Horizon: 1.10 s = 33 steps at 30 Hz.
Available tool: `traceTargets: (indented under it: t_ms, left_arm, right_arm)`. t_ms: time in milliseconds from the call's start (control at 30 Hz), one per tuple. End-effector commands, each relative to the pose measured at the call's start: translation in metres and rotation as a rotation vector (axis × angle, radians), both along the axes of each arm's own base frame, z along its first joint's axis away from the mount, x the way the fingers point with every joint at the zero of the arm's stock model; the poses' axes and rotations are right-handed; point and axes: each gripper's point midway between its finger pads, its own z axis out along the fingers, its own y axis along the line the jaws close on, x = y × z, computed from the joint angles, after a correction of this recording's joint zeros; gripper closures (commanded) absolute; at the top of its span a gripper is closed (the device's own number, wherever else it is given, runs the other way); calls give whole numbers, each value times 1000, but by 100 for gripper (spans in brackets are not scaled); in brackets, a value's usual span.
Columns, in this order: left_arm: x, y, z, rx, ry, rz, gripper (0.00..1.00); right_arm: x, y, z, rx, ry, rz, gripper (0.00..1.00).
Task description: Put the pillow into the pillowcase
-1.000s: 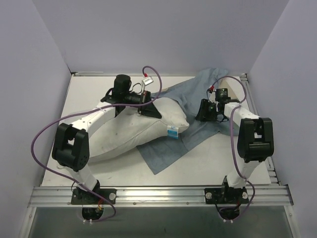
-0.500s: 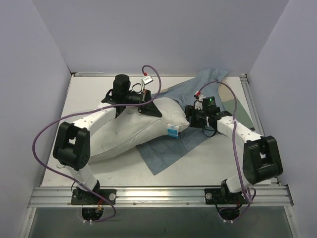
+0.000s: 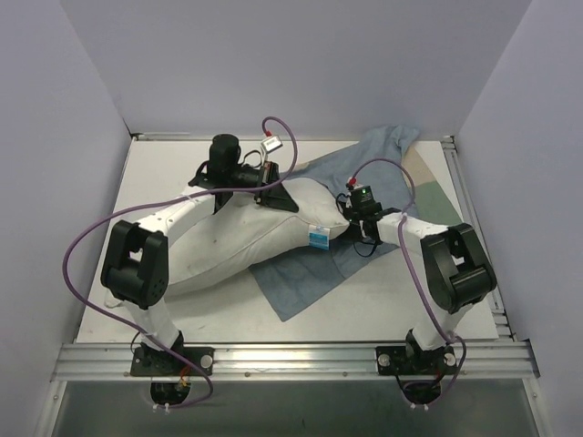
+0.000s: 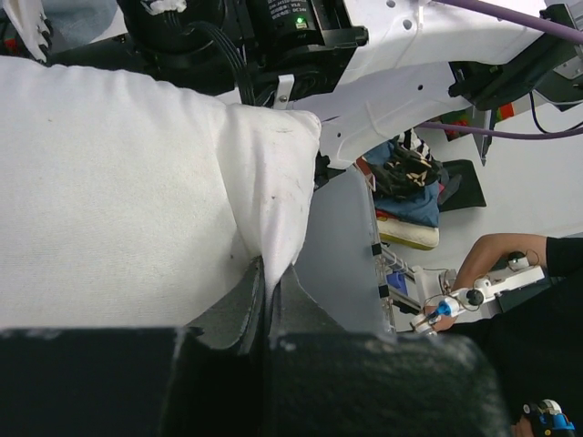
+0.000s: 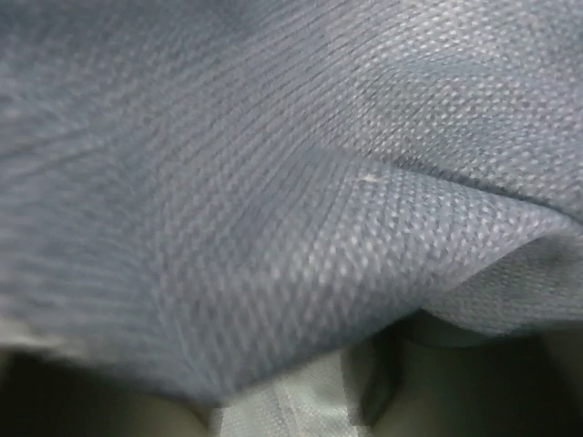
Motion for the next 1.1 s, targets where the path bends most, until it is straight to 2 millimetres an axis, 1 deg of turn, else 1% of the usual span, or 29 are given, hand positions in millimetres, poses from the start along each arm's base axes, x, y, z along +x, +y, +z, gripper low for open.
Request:
traceTargets:
  t_ms: [0,67,100,133,167,200,233,267,300,333,367,400,433,467,500,533,567,600,633,667,700,733,767,833,867,900,933,1000,1067]
  left_arm:
    - [-9,6,23,-40,-68,-36,100]
    - [-5,10,20,-29,-74,-14,100]
    - [-3,11,18,-22,-74,-2,100]
    - [-3,13,13,1,-45,10,100]
    - [1,14,8,9,-97,23,100]
    - [9,13,7,40,-125,65,100]
    - [4,17,-4,96,-78,75,100]
    - [8,16,-12,113,-151,76,100]
    - [10,15,-16,142,-169,90,100]
    - [19,18,-27,224,-186,152,100]
    - [24,18,-28,247,-248,176,100]
    - [25,15,-30,277,-283,193,100]
    - [39,17,-41,363,-330,277,100]
    - [39,14,-40,378,-392,278,100]
    - [33,3,-44,404,-429,270,100]
    - [41,1,-48,460,-465,326,100]
    - [40,-4,-51,473,-467,339,100]
    - [32,-17,-54,474,-476,330,100]
    - [35,-24,-52,469,-502,362,100]
    - [40,-24,-61,515,-494,425,100]
    - [41,-33,-58,494,-515,448,100]
    - [45,-33,-63,514,-480,502,100]
    - [55,-27,-74,561,-465,575,100]
    - [65,-21,-83,604,-424,658,100]
    - [76,-11,-94,664,-417,732,100]
    - [80,-5,-100,685,-392,757,100]
    - [88,3,-108,702,-331,804,100]
    - [100,14,-113,706,-250,861,100]
    - [111,21,-119,708,-175,920,100]
  right_arm:
    - [11,-9,-7,-85,-10,-74,61]
    - [13,-20,-2,-82,-3,-90,74]
    - [15,-21,5,-68,-11,-91,88]
    - [15,-21,17,-43,-21,-78,94]
    - [14,-19,27,2,-15,-53,99]
    - [14,-17,37,21,-25,-22,100]
    - [9,-17,56,46,-42,-4,100]
    - [8,-18,65,72,-51,7,100]
    - [2,-12,76,120,-54,50,100]
    - [-4,-13,83,129,-53,74,100]
    - [-9,-12,97,151,-77,101,100]
    - [-16,-10,104,182,-72,130,100]
    - [-27,-12,110,190,-67,156,100]
    - [-36,-12,108,200,-52,178,100]
    - [-43,-13,108,205,-42,190,100]
    - [-56,-9,112,239,-28,236,100]
    - [-65,-9,108,254,-8,243,100]
    - [-71,-8,108,272,3,248,100]
    - [-78,-4,114,306,10,266,100]
    - [-83,-2,116,325,23,262,100]
    - [-90,-2,115,335,39,264,100]
    - [-96,0,123,360,32,279,100]
    - [-100,0,124,365,31,289,100]
    - [-110,-4,126,366,38,297,100]
    - [-113,-5,127,367,40,306,100]
    - [-119,-7,125,366,58,307,100]
    - [-122,-8,130,365,44,313,100]
    - [-134,-10,131,362,65,333,100]
    - [-140,-10,135,366,63,346,100]
